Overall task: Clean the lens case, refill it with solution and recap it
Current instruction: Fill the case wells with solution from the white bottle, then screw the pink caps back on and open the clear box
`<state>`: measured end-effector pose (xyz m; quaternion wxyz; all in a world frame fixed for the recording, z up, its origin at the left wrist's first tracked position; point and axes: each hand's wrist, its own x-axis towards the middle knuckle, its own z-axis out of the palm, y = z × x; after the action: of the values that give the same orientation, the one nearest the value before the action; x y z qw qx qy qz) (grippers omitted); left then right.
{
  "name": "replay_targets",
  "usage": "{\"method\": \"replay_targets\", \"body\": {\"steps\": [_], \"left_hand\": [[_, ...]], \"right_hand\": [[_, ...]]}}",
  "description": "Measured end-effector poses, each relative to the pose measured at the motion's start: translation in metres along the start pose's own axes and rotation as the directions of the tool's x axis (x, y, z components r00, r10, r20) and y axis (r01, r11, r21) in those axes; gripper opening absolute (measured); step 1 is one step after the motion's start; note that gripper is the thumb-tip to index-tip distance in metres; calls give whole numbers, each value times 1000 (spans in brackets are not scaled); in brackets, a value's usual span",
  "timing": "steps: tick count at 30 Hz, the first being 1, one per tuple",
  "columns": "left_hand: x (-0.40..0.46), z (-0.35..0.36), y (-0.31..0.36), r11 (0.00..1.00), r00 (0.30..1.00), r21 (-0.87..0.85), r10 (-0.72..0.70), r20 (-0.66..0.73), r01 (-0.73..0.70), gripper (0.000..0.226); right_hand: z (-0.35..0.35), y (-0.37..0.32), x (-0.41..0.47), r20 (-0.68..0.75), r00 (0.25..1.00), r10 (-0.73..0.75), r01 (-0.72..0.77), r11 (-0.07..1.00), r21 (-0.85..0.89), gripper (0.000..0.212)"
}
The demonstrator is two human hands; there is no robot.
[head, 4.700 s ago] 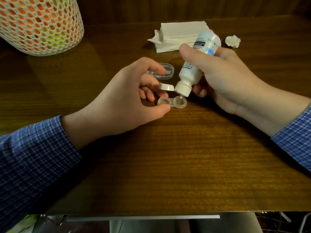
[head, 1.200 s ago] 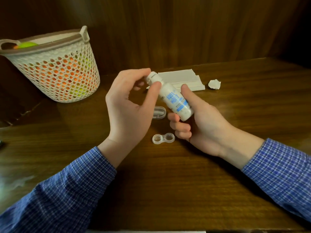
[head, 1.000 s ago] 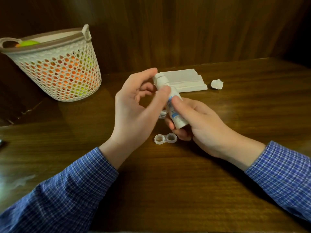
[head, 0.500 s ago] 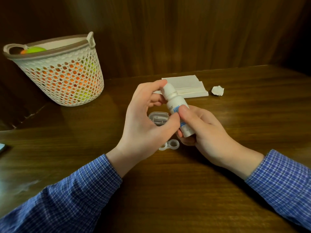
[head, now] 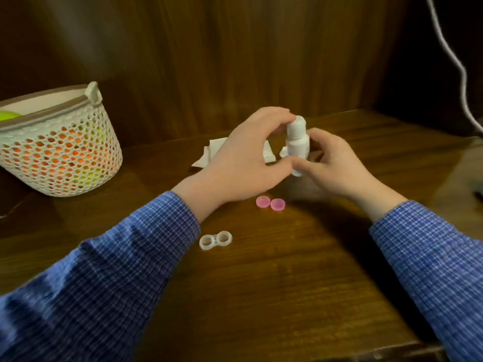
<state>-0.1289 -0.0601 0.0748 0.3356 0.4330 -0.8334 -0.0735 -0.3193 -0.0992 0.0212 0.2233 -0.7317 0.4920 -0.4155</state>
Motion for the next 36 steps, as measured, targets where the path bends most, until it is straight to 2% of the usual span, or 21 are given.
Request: {"method": "replay_targets", "body": {"steps": [3, 6, 10, 14, 17, 18, 19, 21, 22, 24, 25, 27, 29, 31, 33, 36], "left_hand": [[19, 15, -15, 990, 987, 96, -118, 106, 108, 56], [21, 23, -31, 974, 937, 165, -198, 288, 155, 50], [13, 30, -38, 977, 854, 163, -201, 480, 138, 54], [9, 36, -39, 980, 838, 161, -186, 513, 118, 56], [9, 30, -37, 981, 841, 152, -184, 509, 123, 62], [9, 25, -36, 980, 840, 148, -188, 509, 130, 63], [7, 18, -35, 980, 841, 144, -193, 505, 139, 62], [1, 2, -36, 978, 851, 145, -204, 483, 152, 54], [-5, -6, -37, 976, 859, 152, -211, 466, 157, 49], [-23, -22, -39, 972, 875, 146, -229, 427, 183, 45], [-34, -28, -41, 971, 880, 123, -238, 410, 205, 44], [-58, -36, -46, 965, 881, 85, -262, 394, 248, 43], [-83, -40, -50, 955, 874, 77, -292, 389, 285, 44], [-103, -42, -55, 945, 867, 59, -319, 384, 321, 48], [-117, -42, -60, 938, 864, 39, -333, 377, 344, 53], [-131, -34, -64, 939, 889, -7, -322, 324, 343, 62]], "right_hand": [[-19, 37, 15, -154, 971, 184, -204, 971, -124, 53], [-31, 65, 23, -248, 938, 241, -292, 936, -197, 59], [-35, 82, 26, -305, 902, 304, -365, 916, -166, 59], [-36, 90, 27, -330, 880, 341, -406, 901, -152, 60], [-41, 89, 26, -347, 834, 429, -500, 853, -149, 78], [-44, 85, 26, -403, 817, 413, -509, 845, -165, 83], [-46, 80, 24, -480, 809, 338, -470, 863, -184, 81], [-45, 65, 17, -611, 788, 78, -262, 940, -218, 56], [-42, 55, 13, -626, 779, -30, -139, 966, -219, 41], [-33, 39, 5, -523, 840, -143, 66, 984, -163, 23], [-26, 32, 1, -408, 897, -172, 133, 984, -121, 19], [-12, 20, -4, -87, 980, -181, 175, 982, -73, 16], [1, 14, -6, 199, 973, -117, 139, 986, -97, 18], [12, 11, -8, 363, 930, -62, 120, 983, -138, 34], [19, 8, -8, 442, 897, -30, 121, 976, -179, 55], [23, 10, -9, 472, 881, -30, 153, 963, -223, 47]]}}
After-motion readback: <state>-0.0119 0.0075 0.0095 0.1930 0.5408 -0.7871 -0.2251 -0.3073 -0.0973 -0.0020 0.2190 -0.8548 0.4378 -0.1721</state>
